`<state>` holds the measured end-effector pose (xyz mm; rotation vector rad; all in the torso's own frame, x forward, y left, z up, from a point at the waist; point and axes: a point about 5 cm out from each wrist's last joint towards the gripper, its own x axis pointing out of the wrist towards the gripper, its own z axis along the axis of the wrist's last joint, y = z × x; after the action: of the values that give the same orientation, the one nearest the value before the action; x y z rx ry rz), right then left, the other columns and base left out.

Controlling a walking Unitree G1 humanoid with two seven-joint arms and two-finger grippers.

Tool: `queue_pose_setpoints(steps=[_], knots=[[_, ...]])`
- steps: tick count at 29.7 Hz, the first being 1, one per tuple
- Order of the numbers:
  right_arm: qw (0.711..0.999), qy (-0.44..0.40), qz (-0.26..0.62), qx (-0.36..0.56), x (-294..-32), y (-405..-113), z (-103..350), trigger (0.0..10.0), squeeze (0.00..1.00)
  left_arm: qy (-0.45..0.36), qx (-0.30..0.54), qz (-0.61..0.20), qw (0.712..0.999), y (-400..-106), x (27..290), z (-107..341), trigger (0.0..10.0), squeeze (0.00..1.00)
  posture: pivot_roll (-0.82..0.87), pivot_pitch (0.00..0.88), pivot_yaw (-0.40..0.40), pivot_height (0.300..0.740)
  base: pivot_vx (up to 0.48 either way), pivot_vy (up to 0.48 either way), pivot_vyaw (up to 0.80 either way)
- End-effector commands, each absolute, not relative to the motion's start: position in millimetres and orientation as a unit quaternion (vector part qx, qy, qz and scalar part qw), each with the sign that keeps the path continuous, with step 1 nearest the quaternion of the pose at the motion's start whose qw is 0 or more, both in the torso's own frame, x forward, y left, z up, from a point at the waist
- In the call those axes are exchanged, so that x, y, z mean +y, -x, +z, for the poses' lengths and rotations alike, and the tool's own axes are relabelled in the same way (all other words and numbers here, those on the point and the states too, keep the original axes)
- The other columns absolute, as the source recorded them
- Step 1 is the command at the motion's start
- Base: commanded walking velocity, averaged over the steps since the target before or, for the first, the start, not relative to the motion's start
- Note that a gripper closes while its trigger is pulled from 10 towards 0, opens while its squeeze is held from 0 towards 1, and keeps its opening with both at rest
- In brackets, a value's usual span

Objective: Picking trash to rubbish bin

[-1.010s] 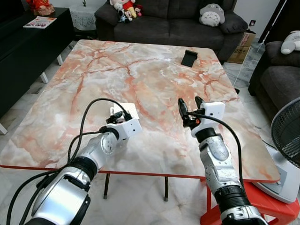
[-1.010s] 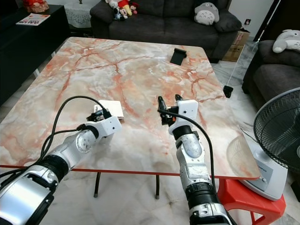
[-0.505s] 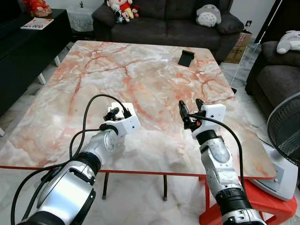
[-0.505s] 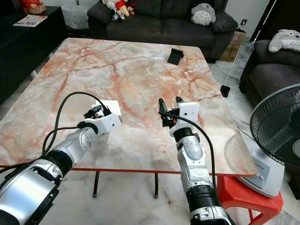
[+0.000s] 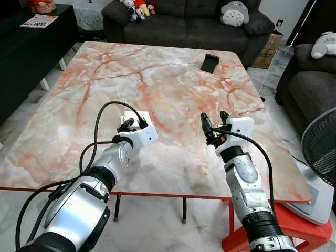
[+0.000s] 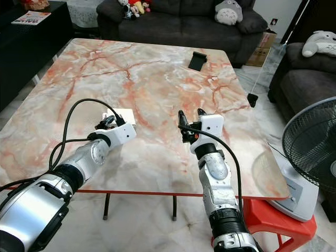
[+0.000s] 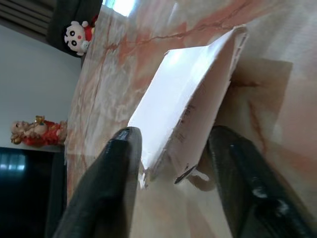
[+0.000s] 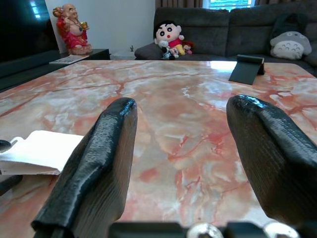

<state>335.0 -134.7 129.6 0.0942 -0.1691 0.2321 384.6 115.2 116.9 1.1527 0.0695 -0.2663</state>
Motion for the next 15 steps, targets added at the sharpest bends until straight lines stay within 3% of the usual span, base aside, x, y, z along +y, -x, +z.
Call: queue_pose_setpoints(steps=[1,15], knots=[[0.989,-0.044,0.112,-0.088,-137.4,-334.4,132.4,10.0,0.0,-0.535,0.03,-0.131,0.834,-386.2,111.2,120.3,0.0,0.0,-0.16,0.066,-0.099,0.74,0.0,0.0,0.0],[0.989,-0.045,0.112,-0.085,-137.0,-334.9,132.0,10.0,0.0,-0.538,0.038,-0.124,0.833,-385.4,115.8,117.5,0.0,0.0,-0.16,0.069,-0.102,0.74,0.0,0.0,0.0]])
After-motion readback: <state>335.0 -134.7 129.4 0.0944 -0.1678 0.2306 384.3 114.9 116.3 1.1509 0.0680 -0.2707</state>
